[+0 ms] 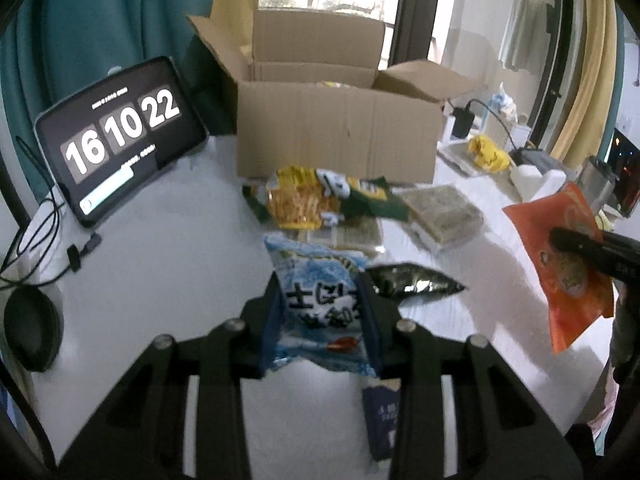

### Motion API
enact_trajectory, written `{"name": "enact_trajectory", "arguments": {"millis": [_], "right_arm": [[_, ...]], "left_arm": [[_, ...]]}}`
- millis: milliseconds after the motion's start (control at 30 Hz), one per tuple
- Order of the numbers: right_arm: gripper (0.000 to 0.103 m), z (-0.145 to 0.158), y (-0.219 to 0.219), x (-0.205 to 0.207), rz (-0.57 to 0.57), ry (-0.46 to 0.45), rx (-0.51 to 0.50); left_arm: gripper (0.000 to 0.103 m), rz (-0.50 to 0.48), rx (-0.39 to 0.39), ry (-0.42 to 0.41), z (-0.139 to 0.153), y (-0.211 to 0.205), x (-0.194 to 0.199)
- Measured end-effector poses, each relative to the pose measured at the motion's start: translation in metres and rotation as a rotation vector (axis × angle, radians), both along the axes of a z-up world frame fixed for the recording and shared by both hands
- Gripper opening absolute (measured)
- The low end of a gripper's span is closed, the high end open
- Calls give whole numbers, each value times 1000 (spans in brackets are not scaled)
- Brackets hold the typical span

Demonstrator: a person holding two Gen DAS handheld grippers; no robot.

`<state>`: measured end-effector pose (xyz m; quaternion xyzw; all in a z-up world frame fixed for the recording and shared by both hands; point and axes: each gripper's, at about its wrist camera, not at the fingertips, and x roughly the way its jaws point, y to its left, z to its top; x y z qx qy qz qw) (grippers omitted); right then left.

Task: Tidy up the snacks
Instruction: 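Grasp the orange bag with the right tool while the left tool grasps the blue-and-white bag, then carry the orange bag and blue-and-white bag into the box and release both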

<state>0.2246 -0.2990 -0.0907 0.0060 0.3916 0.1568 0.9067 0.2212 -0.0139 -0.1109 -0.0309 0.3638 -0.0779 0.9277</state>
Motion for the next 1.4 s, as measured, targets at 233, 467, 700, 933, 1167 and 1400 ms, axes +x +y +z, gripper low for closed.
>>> {"name": "enact_trajectory", "arguments": {"millis": [233, 467, 700, 933, 1167, 1400], "right_arm": [[27, 22, 5, 20, 12, -50, 12], [27, 39, 16, 45, 31, -88, 18], [27, 51, 30, 75, 59, -116, 9], [27, 65, 45, 107, 87, -156, 6], [27, 76, 57, 138, 114, -194, 11], [27, 85, 71, 170, 140, -225, 30]], "left_arm": [[36, -8, 3, -49, 20, 0, 14], [36, -28, 18, -105, 43, -2, 35], [36, -22, 32, -173, 67, 4, 65], [36, -22, 51, -217, 85, 7, 94], [36, -24, 64, -243, 93, 6, 121], [36, -41, 72, -286, 99, 2, 154]]}}
